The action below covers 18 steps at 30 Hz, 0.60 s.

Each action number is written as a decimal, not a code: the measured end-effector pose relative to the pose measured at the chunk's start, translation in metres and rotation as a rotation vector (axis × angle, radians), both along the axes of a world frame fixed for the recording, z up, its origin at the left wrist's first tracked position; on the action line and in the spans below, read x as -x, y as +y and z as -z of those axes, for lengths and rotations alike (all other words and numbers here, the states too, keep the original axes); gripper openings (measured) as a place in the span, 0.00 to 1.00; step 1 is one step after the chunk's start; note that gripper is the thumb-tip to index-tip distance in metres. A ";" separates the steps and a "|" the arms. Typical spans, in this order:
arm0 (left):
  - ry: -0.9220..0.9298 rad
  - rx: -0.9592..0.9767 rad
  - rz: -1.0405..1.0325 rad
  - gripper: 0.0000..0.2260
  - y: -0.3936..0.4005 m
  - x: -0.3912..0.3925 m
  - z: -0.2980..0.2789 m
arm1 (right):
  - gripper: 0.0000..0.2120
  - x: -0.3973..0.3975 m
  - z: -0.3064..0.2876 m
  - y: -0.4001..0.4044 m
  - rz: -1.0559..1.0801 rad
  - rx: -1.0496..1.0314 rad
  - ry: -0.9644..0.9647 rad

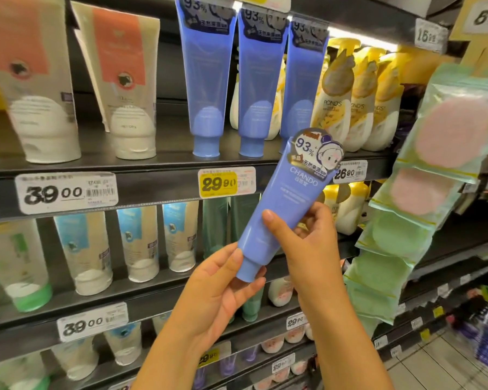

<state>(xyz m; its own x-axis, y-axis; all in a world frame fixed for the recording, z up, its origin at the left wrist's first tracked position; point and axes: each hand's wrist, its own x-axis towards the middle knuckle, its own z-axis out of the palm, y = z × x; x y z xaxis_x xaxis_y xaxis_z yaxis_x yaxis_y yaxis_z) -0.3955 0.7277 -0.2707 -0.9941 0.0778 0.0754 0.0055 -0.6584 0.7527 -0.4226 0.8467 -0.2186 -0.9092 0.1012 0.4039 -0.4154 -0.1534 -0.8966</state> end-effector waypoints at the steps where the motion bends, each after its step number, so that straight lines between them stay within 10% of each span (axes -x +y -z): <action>1: 0.005 0.009 -0.007 0.13 -0.001 -0.001 0.000 | 0.16 0.000 0.000 0.000 -0.006 0.005 -0.002; 11: 0.026 0.090 -0.175 0.20 -0.004 -0.004 -0.003 | 0.15 -0.003 0.002 -0.009 -0.109 -0.083 0.025; 18: 0.004 -0.081 -0.040 0.12 0.000 -0.011 -0.011 | 0.11 -0.005 0.009 -0.005 -0.242 0.228 -0.044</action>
